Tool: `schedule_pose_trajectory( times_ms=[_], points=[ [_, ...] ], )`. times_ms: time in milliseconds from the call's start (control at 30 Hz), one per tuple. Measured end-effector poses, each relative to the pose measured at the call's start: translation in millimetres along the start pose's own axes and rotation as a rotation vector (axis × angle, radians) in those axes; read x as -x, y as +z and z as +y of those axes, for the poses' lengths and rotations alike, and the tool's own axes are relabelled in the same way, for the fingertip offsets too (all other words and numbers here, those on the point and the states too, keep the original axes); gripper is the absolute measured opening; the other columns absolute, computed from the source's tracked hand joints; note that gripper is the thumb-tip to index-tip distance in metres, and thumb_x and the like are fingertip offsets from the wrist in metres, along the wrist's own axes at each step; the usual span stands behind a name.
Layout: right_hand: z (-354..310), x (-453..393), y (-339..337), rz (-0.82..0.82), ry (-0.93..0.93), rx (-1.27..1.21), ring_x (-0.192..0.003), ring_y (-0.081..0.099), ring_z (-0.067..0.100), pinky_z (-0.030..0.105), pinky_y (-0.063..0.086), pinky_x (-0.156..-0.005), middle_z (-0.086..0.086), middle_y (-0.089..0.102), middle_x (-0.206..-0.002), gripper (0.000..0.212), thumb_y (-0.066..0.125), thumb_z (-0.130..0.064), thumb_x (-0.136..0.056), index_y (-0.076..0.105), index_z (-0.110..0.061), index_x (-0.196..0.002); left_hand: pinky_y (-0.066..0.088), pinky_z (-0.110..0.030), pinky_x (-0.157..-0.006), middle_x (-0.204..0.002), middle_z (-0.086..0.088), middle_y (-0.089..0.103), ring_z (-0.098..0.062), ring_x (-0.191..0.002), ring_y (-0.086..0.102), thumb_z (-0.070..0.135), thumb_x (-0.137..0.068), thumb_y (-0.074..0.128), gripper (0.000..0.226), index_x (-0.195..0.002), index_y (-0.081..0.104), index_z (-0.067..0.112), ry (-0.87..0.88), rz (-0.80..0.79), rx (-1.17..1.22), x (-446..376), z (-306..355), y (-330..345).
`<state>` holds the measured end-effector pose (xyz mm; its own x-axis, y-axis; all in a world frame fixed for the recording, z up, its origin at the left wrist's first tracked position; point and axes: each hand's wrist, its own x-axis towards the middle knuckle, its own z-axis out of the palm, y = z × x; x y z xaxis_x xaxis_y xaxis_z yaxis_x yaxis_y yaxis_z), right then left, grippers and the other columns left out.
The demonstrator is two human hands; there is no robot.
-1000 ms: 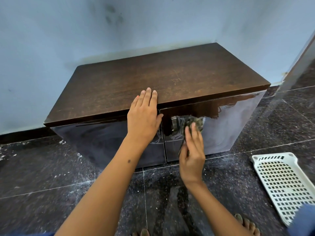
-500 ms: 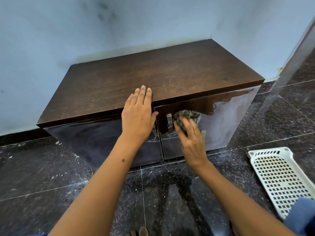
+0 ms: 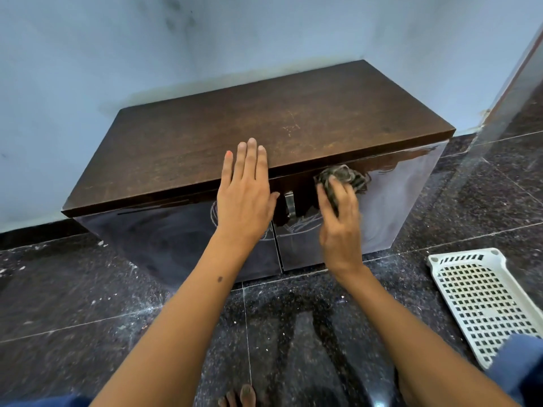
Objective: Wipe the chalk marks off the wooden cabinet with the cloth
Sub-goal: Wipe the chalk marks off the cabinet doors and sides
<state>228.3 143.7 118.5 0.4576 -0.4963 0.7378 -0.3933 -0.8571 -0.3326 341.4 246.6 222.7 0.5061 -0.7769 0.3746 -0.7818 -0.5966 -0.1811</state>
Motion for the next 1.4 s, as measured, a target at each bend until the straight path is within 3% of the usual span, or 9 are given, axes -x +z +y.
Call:
schedule_pose_trajectory(
  times_ms=[167,267,367,600,767,933,1067,1233,1400],
  points=[
    [15,10,5,-0.123,-0.350,0.040,-0.122,0.052,0.034,0.044,0.046,-0.100,0.016,0.054,-0.133,0.036,0.046,0.010,-0.090,0.061,0.001,-0.121,-0.006,-0.037,-0.117,-0.158,-0.015,0.009,-0.027,-0.146,0.005,0.033,-0.097,0.043,0.069,-0.149,0.008,0.003,0.055,0.018,0.011,-6,12,4],
    [32,20,-1,-0.162,-0.144,0.022,-0.121,0.050,0.042,0.049,0.039,-0.103,0.021,0.053,-0.133,0.061,0.068,0.022,-0.067,0.058,0.004,-0.124,0.004,-0.035,-0.118,-0.157,-0.013,0.017,-0.026,-0.145,0.014,0.030,-0.096,0.048,0.068,-0.149,0.014,0.004,0.038,0.023,0.026,-8,12,6],
    [29,2,-5,-0.017,0.031,-0.065,-0.127,0.043,0.044,0.046,0.027,-0.109,0.023,0.046,-0.138,0.057,0.057,0.024,-0.076,0.052,0.004,-0.129,0.010,-0.035,-0.117,-0.155,-0.014,0.023,-0.028,-0.143,0.021,0.025,-0.093,0.052,0.066,-0.148,0.021,0.003,0.013,0.018,0.061,-7,16,6],
    [22,-1,-4,-0.063,-0.300,-0.034,-0.129,0.040,0.029,0.040,0.040,-0.106,0.016,0.054,-0.133,0.041,0.046,0.010,-0.086,0.059,0.001,-0.124,0.011,-0.035,-0.117,-0.154,-0.013,0.024,-0.027,-0.143,0.021,0.020,-0.094,0.051,0.062,-0.147,0.024,0.004,0.001,0.039,0.086,-6,17,4],
    [38,-13,-14,0.056,0.024,-0.132,-0.123,0.047,0.043,0.058,0.041,-0.100,0.020,0.054,-0.131,0.039,0.051,0.014,-0.086,0.058,0.003,-0.123,0.009,-0.034,-0.117,-0.155,-0.011,0.024,-0.025,-0.144,0.020,0.024,-0.092,0.055,0.066,-0.148,0.023,0.007,-0.015,0.042,0.098,-6,18,3],
    [22,-12,-15,0.031,-0.037,-0.110,-0.126,0.047,0.037,0.070,0.034,-0.095,0.014,0.055,-0.133,0.047,0.056,0.014,-0.082,0.058,-0.003,-0.126,0.001,-0.039,-0.117,-0.154,-0.012,0.026,-0.026,-0.143,0.020,0.022,-0.092,0.054,0.066,-0.147,0.021,0.006,-0.019,0.014,0.009,-11,23,-2],
    [35,-12,-20,0.065,0.052,-0.186,-0.126,0.044,0.040,0.058,0.040,-0.100,0.024,0.048,-0.135,0.046,0.051,0.021,-0.083,0.053,0.007,-0.127,-0.003,-0.043,-0.117,-0.154,-0.015,0.021,-0.029,-0.144,0.015,0.033,-0.093,0.051,0.069,-0.149,0.016,0.009,0.023,0.011,-0.035,-18,19,-6],
    [39,-43,-30,0.307,0.379,-0.293,-0.137,0.032,0.032,0.017,0.020,-0.114,0.024,0.036,-0.144,0.043,0.045,0.008,-0.092,0.047,0.003,-0.134,0.008,-0.037,-0.119,-0.157,-0.013,0.015,-0.027,-0.145,0.012,0.032,-0.097,0.047,0.069,-0.151,0.008,0.015,0.041,-0.022,0.079,-16,16,1],
    [8,-23,-18,0.150,0.144,-0.287,-0.131,0.039,0.030,0.036,0.036,-0.109,0.024,0.040,-0.139,0.049,0.055,0.015,-0.084,0.050,0.002,-0.131,0.008,-0.035,-0.119,-0.157,-0.012,0.015,-0.026,-0.145,0.013,0.033,-0.097,0.047,0.068,-0.151,0.010,0.016,0.041,-0.002,0.106,-16,15,2]
  ],
)
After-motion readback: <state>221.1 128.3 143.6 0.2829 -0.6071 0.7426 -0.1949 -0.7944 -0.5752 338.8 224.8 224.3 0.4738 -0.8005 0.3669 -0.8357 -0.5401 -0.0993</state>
